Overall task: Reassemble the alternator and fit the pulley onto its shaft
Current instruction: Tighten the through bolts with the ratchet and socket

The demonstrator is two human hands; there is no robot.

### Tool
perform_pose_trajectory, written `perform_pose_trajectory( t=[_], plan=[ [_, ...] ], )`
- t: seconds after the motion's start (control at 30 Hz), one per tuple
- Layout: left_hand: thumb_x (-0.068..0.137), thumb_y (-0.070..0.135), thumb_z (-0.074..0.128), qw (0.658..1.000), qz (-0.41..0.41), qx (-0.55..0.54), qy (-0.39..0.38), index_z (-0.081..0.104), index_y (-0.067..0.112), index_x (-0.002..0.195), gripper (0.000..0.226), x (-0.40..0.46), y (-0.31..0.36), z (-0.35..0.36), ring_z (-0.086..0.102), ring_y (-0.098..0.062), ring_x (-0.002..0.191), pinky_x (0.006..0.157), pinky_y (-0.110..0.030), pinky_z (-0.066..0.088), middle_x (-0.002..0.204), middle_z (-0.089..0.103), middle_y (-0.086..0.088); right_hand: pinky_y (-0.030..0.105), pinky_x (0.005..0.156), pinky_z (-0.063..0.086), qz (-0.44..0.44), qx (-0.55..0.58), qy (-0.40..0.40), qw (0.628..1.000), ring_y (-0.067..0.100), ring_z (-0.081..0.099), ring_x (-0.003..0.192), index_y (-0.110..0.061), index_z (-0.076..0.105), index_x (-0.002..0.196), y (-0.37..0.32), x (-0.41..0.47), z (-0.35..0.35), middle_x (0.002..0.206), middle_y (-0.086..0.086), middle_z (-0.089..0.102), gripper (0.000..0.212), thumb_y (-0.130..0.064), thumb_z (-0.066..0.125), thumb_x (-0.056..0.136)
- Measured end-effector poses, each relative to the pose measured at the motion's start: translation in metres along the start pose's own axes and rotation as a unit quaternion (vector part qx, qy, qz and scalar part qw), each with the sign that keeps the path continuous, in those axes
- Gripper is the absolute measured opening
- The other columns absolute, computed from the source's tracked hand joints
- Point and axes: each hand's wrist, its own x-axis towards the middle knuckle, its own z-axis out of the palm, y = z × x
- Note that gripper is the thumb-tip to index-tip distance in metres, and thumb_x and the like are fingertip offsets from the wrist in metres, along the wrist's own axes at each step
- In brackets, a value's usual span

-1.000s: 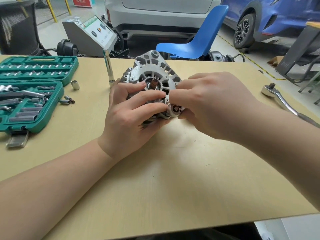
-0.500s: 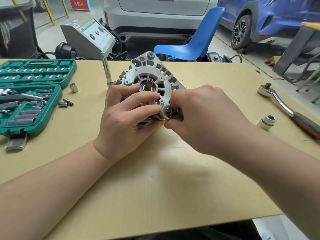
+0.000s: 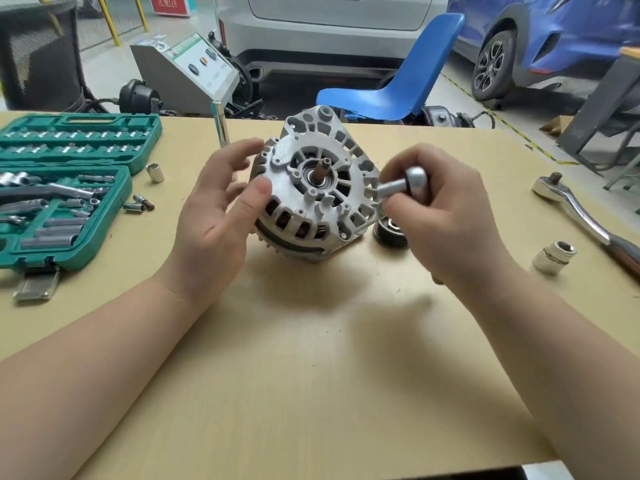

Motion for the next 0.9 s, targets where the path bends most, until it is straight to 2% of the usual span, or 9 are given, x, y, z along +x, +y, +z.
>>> perform_pose_trajectory(
  t=[0.13, 0.27, 0.33, 0.4, 0.5, 0.6, 0.7, 0.8, 0.9],
  plan=[
    [0.091, 0.048, 0.063, 0.989, -0.086, -0.112, -0.035, 0.055, 0.036, 0.144, 0.055, 0.005, -0.002, -0.003, 0.052, -0.029, 0.145, 0.122, -0.062, 0.039, 0.150, 0.059, -0.004, 0.028, 0.051, 0.033, -0.068, -0.040, -0.049, 0.996, 0.022, 0.040, 0.054, -0.020, 0.068, 0.097, 0.018, -0.020, 0.003, 0.066, 0.011, 0.055, 0.026, 0.000, 0.065, 0.081],
    [0.091, 0.042, 0.063, 0.979, -0.102, -0.159, -0.072, 0.049, 0.034, 0.151, 0.062, 0.007, -0.001, 0.000, 0.056, -0.025, 0.143, 0.115, -0.042, 0.048, 0.153, 0.060, -0.002, 0.012, 0.062, 0.035, -0.153, -0.087, -0.098, 0.980, 0.007, 0.051, 0.065, -0.012, 0.071, 0.103, 0.022, -0.028, 0.008, 0.082, -0.015, 0.063, 0.027, 0.005, 0.076, 0.082],
    [0.089, 0.043, 0.066, 0.980, -0.104, -0.150, -0.079, 0.052, 0.039, 0.151, 0.063, 0.009, -0.002, -0.004, 0.055, -0.026, 0.145, 0.120, -0.049, 0.044, 0.154, 0.059, -0.002, 0.009, 0.067, 0.036, -0.181, -0.102, -0.110, 0.972, 0.000, 0.053, 0.071, -0.009, 0.071, 0.104, 0.023, -0.028, 0.011, 0.090, -0.017, 0.063, 0.029, 0.007, 0.079, 0.081],
    [0.087, 0.044, 0.071, 0.983, -0.096, -0.130, -0.086, 0.055, 0.047, 0.147, 0.062, 0.011, -0.003, -0.008, 0.054, -0.027, 0.145, 0.121, -0.058, 0.042, 0.153, 0.059, 0.000, 0.011, 0.067, 0.038, -0.190, -0.096, -0.113, 0.971, 0.006, 0.055, 0.073, -0.009, 0.072, 0.103, 0.025, -0.025, 0.011, 0.092, -0.012, 0.067, 0.027, 0.006, 0.079, 0.082],
    [0.086, 0.045, 0.078, 0.988, -0.084, -0.107, -0.077, 0.058, 0.050, 0.145, 0.063, 0.007, -0.001, -0.008, 0.055, -0.021, 0.144, 0.118, -0.059, 0.047, 0.149, 0.062, 0.006, 0.013, 0.063, 0.037, -0.173, -0.066, -0.117, 0.976, 0.013, 0.054, 0.071, -0.016, 0.072, 0.102, 0.029, -0.018, 0.006, 0.090, -0.017, 0.067, 0.019, -0.006, 0.076, 0.086],
    [0.083, 0.050, 0.082, 0.993, -0.076, -0.072, -0.053, 0.056, 0.046, 0.148, 0.070, -0.001, 0.002, -0.002, 0.055, -0.012, 0.142, 0.115, -0.053, 0.051, 0.143, 0.064, 0.017, 0.013, 0.064, 0.038, -0.137, -0.061, -0.117, 0.982, 0.010, 0.057, 0.072, -0.027, 0.071, 0.106, 0.036, -0.008, -0.003, 0.092, -0.021, 0.067, 0.020, -0.018, 0.072, 0.088],
    [0.080, 0.050, 0.087, 0.998, -0.051, 0.003, -0.035, 0.054, 0.041, 0.151, 0.079, -0.008, 0.005, 0.000, 0.057, -0.009, 0.138, 0.114, -0.044, 0.053, 0.144, 0.063, 0.016, 0.010, 0.061, 0.038, -0.064, -0.064, -0.104, 0.990, 0.006, 0.055, 0.063, -0.038, 0.067, 0.108, 0.046, 0.002, -0.010, 0.089, -0.020, 0.066, 0.038, -0.006, 0.071, 0.088],
    [0.079, 0.046, 0.090, 0.996, -0.017, 0.091, -0.016, 0.052, 0.040, 0.153, 0.083, -0.010, 0.002, 0.004, 0.057, -0.014, 0.137, 0.115, -0.046, 0.050, 0.145, 0.059, 0.015, 0.027, 0.072, 0.052, -0.028, -0.078, -0.094, 0.992, 0.014, 0.062, 0.081, -0.037, 0.068, 0.111, 0.049, 0.007, -0.011, 0.095, -0.019, 0.068, 0.044, -0.001, 0.072, 0.086],
    [0.078, 0.047, 0.089, 0.992, -0.012, 0.125, -0.021, 0.048, 0.039, 0.155, 0.087, -0.006, -0.001, 0.006, 0.053, -0.013, 0.139, 0.118, -0.049, 0.046, 0.144, 0.055, 0.014, 0.041, 0.073, 0.058, -0.023, -0.048, -0.082, 0.995, 0.019, 0.065, 0.081, -0.032, 0.071, 0.109, 0.043, 0.005, -0.013, 0.091, -0.009, 0.070, 0.037, -0.006, 0.069, 0.083]
  ],
)
